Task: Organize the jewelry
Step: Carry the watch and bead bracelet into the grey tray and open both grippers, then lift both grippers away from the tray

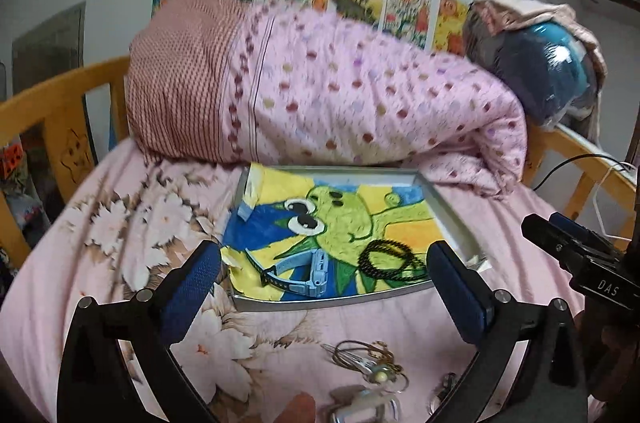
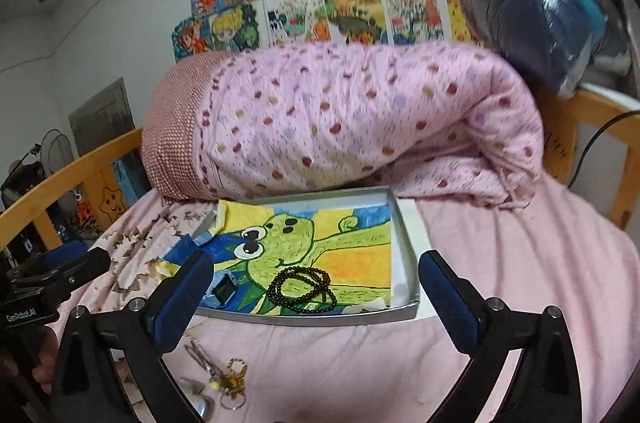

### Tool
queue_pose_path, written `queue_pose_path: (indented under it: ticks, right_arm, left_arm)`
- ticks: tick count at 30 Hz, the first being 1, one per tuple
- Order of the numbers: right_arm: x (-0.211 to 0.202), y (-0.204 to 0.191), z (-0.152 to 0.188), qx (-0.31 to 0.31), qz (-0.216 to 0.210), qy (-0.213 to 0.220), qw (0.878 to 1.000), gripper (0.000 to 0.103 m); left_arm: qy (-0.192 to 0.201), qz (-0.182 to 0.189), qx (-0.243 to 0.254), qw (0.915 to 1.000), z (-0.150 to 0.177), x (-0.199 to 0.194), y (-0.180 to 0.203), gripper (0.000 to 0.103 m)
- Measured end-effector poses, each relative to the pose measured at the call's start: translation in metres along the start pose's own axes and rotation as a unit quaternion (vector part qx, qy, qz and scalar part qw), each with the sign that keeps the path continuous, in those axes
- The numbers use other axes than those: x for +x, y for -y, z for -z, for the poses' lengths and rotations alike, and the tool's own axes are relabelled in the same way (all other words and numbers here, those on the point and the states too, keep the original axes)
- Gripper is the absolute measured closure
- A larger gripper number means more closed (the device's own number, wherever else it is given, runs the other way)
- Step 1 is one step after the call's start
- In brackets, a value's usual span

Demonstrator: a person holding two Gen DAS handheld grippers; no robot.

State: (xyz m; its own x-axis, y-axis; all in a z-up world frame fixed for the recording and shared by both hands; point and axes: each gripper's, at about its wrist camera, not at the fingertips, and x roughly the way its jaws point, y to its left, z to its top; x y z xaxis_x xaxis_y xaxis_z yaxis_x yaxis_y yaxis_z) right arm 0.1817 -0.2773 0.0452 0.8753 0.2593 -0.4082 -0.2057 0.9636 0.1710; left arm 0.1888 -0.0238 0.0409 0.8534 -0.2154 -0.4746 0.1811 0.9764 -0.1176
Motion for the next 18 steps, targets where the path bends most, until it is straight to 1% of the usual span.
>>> queue_pose_path:
  ticks: [5, 9, 15, 18]
  right_arm:
    - [-0.044, -0.007, 0.002, -0.008, 0.003, 0.020, 1.000, 0.000]
    - [-0.069, -0.014, 0.013, -0.019, 0.006, 0.019, 1.000, 0.000]
    - [-0.101, -0.021, 0.040, -0.026, 0.017, -0.008, 0.999, 0.000]
    - [-0.107, -0.022, 0.056, -0.024, 0.020, -0.029, 0.999, 0.000]
  left_arm:
    - [0.024, 0.006, 0.005, 0.9997, 0.004, -0.039, 0.008, 0.002]
    - [0.029, 0.009, 0.010, 0.9995, 0.015, -0.065, 0.009, 0.002]
    - [0.021, 0.006, 0.021, 0.9995, 0.042, -0.093, 0.005, 0.002]
    - [0.012, 0.006, 0.029, 0.9995, 0.057, -0.102, 0.004, 0.002]
